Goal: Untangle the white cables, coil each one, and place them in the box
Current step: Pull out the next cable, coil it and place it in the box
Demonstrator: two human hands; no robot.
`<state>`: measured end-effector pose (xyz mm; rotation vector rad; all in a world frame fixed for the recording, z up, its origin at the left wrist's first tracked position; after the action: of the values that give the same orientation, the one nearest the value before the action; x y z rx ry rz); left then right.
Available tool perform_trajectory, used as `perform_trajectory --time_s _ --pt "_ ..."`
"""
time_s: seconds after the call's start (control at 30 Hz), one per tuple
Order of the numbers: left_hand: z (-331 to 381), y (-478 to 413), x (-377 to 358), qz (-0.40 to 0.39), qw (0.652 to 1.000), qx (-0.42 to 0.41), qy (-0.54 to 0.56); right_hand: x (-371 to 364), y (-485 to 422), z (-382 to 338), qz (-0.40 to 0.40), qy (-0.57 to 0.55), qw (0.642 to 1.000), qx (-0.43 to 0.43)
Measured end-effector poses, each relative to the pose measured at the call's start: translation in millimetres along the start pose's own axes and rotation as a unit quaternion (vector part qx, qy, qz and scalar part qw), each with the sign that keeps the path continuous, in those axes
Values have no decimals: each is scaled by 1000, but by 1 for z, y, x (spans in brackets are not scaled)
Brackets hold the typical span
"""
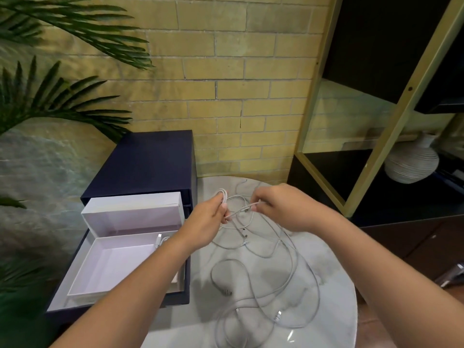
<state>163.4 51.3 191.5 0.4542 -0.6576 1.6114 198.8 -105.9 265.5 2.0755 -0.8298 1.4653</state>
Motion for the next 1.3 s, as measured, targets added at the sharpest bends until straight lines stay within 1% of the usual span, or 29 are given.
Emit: perform_trajectory --time_s 0.1,0.2,0.3,0.4,0.47,0.57,0.67,0.77,0.87,0.97,1.03,1.1,1.2,1.27,1.3 --pt "5 6 -3 -30 999 -22 -24 13 -4 3 51 -1 999 8" --pt "12 11 -6 -51 996 -37 -64 22 -8 2 77 24 996 24" --pt "19 13 -5 -40 997 -47 -42 28 -13 4 98 35 994 26" --pt "27 15 -1 -15 999 -35 25 32 -19 10 118 31 992 21" --pt "34 16 2 -7 996 -27 82 34 -23 17 130 -11 991 19" --pt "41 16 4 -8 990 -31 137 32 -26 27 151 -78 985 18" --pt "50 16 5 -8 984 -32 177 27 -29 37 180 -161 970 7" --pt "60 16 10 12 977 -42 210 18 -29 47 178 -238 955 -8" --pt "65 14 13 10 974 -37 222 11 -26 57 196 -278 940 -27" --pt "66 12 12 0 976 -26 216 10 -25 62 226 -287 930 -39" --pt "68 10 12 10 975 -26 221 13 -27 61 241 -285 927 -38" --pt "69 9 15 29 970 -15 242 16 -27 60 266 -272 924 -35" --pt "63 6 17 35 963 7 267 24 -24 56 308 -235 921 -26" --pt "61 6 18 33 958 12 285 22 -24 59 312 -213 925 -33" --pt "61 6 18 34 954 8 296 18 -26 63 300 -212 929 -45"
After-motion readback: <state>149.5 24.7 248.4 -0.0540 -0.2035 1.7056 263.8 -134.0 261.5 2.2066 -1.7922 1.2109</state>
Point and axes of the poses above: each hand's wrist, its own y-axis away from the middle knuckle, its own x-axis out of the back of the hand, z = x × y, the point moved 5 cm from there along -y, towards the middle knuckle, and after that the axes turned 2 degrees about -x, right-handed, at the moved point
